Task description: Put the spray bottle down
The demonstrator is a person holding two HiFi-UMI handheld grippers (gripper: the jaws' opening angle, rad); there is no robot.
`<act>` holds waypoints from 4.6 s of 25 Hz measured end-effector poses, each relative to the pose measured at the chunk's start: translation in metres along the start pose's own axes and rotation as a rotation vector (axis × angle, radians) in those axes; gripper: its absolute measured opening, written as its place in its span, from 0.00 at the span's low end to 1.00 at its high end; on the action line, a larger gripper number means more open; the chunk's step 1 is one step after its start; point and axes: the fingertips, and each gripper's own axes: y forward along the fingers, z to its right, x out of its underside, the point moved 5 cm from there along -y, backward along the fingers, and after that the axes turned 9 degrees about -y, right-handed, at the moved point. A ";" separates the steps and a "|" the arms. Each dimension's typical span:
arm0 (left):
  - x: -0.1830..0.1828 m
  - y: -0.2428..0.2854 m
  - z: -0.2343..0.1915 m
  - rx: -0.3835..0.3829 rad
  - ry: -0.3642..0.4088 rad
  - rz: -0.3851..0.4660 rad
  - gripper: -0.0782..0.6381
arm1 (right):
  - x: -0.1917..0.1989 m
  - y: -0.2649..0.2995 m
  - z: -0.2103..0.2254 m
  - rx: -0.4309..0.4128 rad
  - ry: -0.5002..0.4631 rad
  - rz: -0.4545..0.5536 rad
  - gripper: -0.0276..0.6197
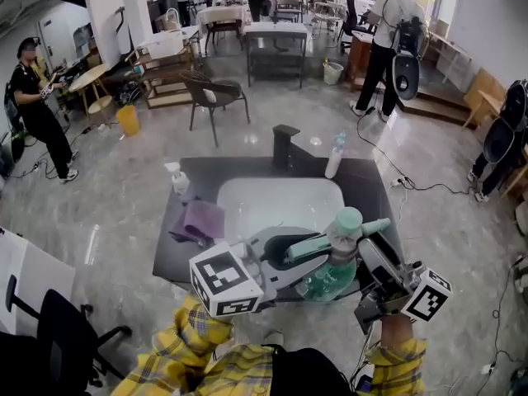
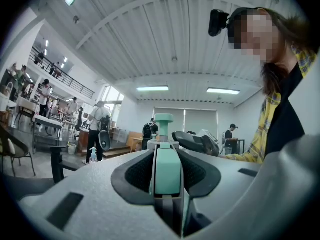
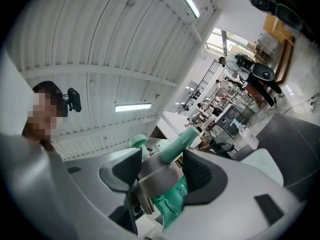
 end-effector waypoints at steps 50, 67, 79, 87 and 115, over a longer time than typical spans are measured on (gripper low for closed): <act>-0.027 0.253 -0.197 -0.205 -0.011 0.050 0.28 | -0.151 0.060 0.304 -0.160 0.036 -0.093 0.41; -0.007 0.277 -0.224 -0.239 0.049 0.090 0.28 | -0.149 0.065 0.346 -0.205 0.022 -0.137 0.41; 0.006 0.284 -0.237 -0.223 0.090 0.077 0.28 | -0.141 0.064 0.364 -0.202 0.010 -0.132 0.41; 0.007 0.283 -0.238 -0.214 0.096 0.086 0.28 | -0.140 0.063 0.363 -0.218 -0.002 -0.111 0.41; 0.022 0.258 -0.236 -0.227 -0.012 0.127 0.34 | -0.121 0.040 0.342 -0.074 -0.207 -0.191 0.45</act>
